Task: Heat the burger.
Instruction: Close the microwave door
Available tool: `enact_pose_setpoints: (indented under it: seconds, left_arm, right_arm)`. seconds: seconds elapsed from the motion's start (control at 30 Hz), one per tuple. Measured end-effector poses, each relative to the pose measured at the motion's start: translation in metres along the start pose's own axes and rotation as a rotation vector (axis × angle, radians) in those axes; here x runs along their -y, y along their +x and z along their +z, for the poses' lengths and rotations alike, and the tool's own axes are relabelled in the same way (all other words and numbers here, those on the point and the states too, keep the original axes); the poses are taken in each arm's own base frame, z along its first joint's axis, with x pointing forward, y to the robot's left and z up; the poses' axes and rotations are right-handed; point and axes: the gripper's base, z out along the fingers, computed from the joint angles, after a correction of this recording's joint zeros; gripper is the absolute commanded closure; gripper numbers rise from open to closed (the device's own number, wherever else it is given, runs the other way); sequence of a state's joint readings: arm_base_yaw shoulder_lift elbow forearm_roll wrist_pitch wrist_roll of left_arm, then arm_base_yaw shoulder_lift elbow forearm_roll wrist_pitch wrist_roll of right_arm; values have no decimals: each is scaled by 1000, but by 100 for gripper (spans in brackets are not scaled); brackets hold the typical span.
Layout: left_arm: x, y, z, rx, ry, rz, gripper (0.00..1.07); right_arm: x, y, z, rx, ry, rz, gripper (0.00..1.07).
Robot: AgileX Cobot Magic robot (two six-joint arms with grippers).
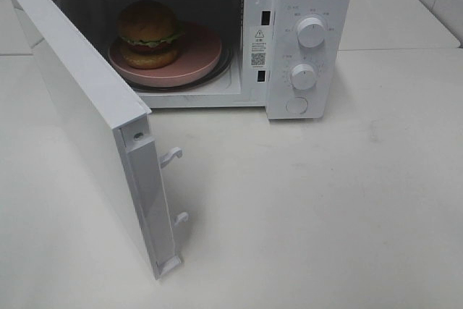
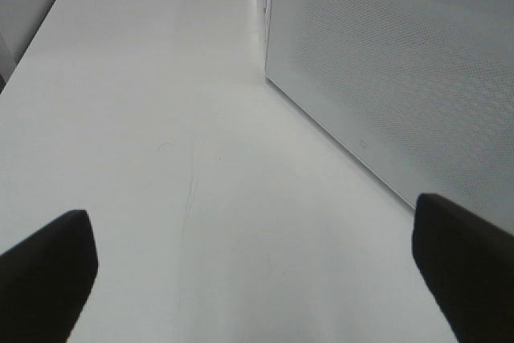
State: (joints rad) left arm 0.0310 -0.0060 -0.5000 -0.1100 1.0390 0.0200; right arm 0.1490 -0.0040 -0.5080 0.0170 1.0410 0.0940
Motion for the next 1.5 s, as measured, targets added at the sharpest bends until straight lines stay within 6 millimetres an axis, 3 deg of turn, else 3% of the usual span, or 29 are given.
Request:
enact_pose_setpoints:
  seconds: [1.5]
  left_arm:
    - [0, 0, 0, 0, 0, 0, 7]
  right_arm:
    - [-1, 0, 0, 3, 6, 17, 35]
